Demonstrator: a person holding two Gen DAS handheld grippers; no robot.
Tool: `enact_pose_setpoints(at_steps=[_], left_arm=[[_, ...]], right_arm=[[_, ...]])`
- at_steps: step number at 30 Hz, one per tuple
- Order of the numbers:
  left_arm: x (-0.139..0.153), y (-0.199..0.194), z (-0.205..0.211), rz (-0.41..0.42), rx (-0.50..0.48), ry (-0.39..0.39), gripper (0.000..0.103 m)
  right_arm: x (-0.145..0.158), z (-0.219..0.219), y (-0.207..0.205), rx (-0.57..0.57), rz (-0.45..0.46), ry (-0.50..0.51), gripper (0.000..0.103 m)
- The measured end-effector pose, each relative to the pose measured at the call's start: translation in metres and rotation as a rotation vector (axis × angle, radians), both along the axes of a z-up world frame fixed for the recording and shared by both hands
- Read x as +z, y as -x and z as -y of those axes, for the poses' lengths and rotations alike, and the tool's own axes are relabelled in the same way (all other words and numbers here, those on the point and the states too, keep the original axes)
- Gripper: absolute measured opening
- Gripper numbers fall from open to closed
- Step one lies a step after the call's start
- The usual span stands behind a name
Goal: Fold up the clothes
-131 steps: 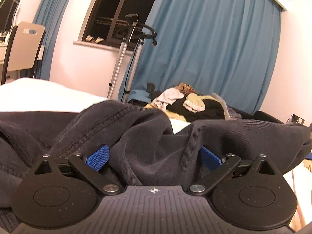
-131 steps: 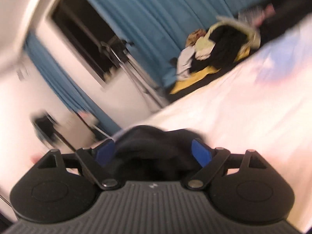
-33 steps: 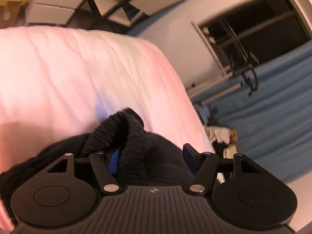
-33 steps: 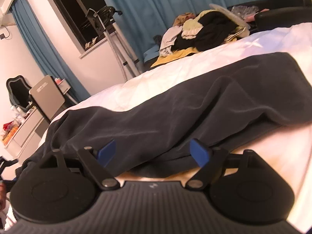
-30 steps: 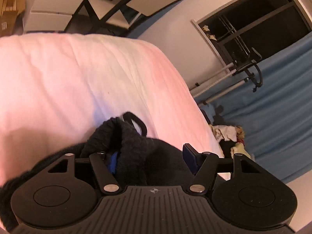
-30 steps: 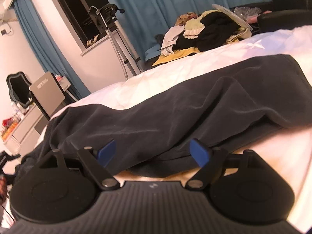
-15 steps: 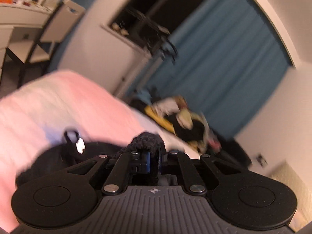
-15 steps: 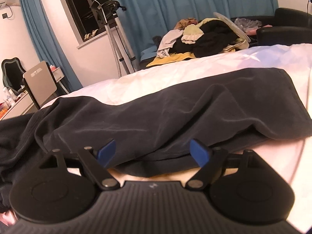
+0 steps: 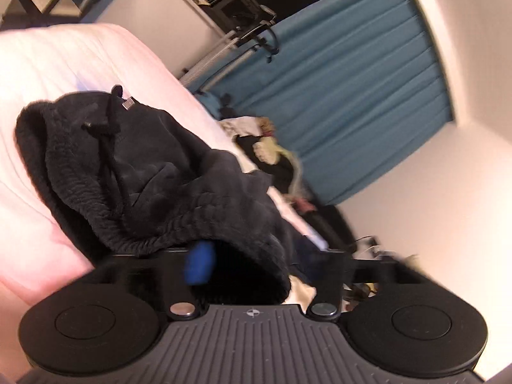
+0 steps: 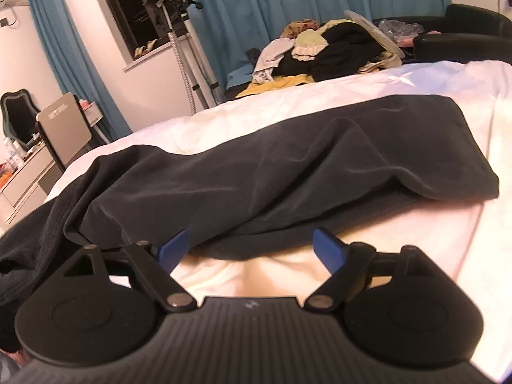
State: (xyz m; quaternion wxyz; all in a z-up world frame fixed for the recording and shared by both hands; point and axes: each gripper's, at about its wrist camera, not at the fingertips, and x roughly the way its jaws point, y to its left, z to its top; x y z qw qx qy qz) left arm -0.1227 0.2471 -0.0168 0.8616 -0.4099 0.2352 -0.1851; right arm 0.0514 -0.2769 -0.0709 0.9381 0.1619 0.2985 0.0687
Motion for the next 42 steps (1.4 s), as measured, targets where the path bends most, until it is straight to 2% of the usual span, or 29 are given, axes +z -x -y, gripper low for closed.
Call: enact_pose_setpoints(at_steps=[4, 9, 13, 18, 20, 21, 22, 24, 26, 29, 31, 33, 36, 39, 42], left_arm=[[-0.024, 0.0, -0.033, -0.003, 0.132, 0.103, 0.078], [-0.065, -0.028, -0.087, -0.117, 0.359, 0.205, 0.077], [-0.086, -0.061, -0.108, -0.129, 0.42, 0.263, 0.075], [-0.095, -0.106, -0.118, -0.144, 0.446, 0.263, 0.068], [-0.091, -0.126, -0.119, -0.18, 0.443, 0.238, 0.063], [-0.088, -0.136, -0.12, -0.199, 0.441, 0.223, 0.054], [-0.082, -0.145, -0.12, -0.234, 0.444, 0.18, 0.033], [-0.067, -0.163, -0.119, -0.253, 0.452, 0.078, 0.011], [-0.04, -0.174, -0.119, -0.176, 0.472, -0.018, 0.011], [0.011, -0.192, -0.113, -0.043, 0.491, -0.111, 0.01], [0.048, -0.212, -0.113, -0.003, 0.482, -0.131, 0.01], [0.087, -0.242, -0.113, 0.043, 0.454, -0.19, 0.01], [0.13, -0.283, -0.116, 0.059, 0.439, -0.233, 0.01], [0.146, -0.334, -0.12, 0.051, 0.434, -0.331, 0.01], [0.124, -0.385, -0.125, -0.051, 0.427, -0.43, 0.01]], right_arm=[[-0.003, -0.002, -0.004, -0.017, -0.014, 0.014, 0.086], [-0.008, -0.008, -0.009, -0.02, -0.031, 0.061, 0.086], [-0.012, -0.013, -0.012, -0.023, -0.045, 0.099, 0.086], [-0.016, -0.019, -0.017, -0.023, -0.06, 0.141, 0.086], [-0.017, -0.021, -0.02, -0.02, -0.065, 0.151, 0.086], [-0.018, -0.023, -0.021, -0.018, -0.067, 0.156, 0.086], [-0.019, -0.024, -0.022, -0.017, -0.069, 0.161, 0.086], [-0.02, -0.026, -0.025, -0.014, -0.074, 0.171, 0.086], [-0.021, -0.028, -0.027, -0.011, -0.078, 0.181, 0.086], [-0.019, -0.027, -0.031, -0.021, -0.069, 0.173, 0.086], [-0.013, -0.023, -0.034, -0.044, -0.045, 0.141, 0.087], [-0.009, -0.021, -0.038, -0.05, -0.038, 0.103, 0.088], [-0.006, -0.023, -0.044, -0.052, -0.028, 0.086, 0.088], [-0.004, -0.027, -0.053, -0.05, -0.01, 0.098, 0.088], [-0.006, -0.028, -0.068, -0.052, -0.002, 0.116, 0.089]])
